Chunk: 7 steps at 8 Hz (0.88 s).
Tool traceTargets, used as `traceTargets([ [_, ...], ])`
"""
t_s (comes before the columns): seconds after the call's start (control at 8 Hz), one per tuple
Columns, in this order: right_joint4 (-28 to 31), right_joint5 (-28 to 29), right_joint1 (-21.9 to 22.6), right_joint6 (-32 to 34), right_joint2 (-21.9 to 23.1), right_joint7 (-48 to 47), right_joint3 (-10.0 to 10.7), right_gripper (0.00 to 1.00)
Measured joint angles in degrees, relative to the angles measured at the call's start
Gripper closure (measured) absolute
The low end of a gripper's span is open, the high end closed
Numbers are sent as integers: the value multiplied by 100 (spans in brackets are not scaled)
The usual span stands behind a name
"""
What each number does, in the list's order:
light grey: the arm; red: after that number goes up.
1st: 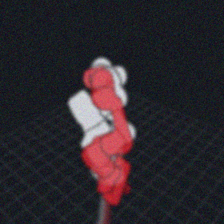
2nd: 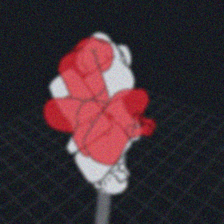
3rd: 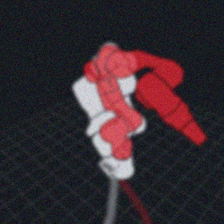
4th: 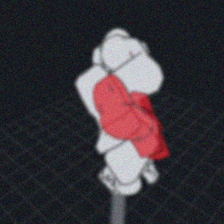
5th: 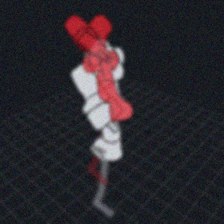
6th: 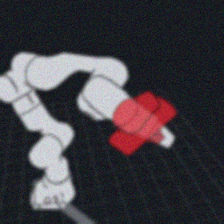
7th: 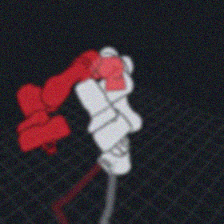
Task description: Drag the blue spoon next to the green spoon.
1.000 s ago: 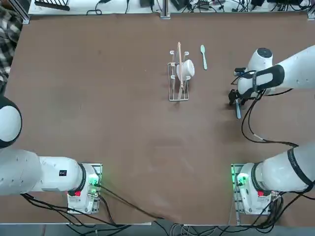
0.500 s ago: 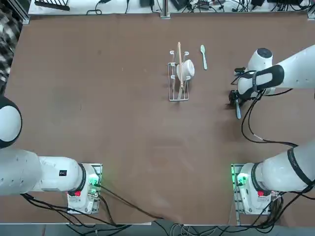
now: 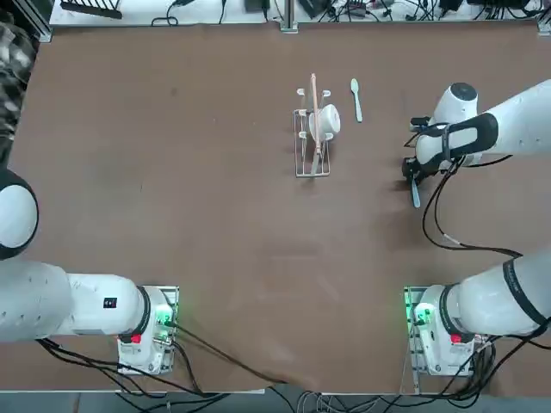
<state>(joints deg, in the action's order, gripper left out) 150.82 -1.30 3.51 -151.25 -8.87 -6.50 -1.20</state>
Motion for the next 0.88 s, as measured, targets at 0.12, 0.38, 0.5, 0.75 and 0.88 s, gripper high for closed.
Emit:
traceTargets([
  [0.12,0,0,0,0,0,0,0,69],
  [0.38,2,0,-1,11,20,0,0,72],
  [0.5,3,0,-1,13,28,0,0,73],
  [0.75,-8,0,-1,29,96,7,0,81],
  [0.88,-46,0,8,-16,81,8,-1,82],
])
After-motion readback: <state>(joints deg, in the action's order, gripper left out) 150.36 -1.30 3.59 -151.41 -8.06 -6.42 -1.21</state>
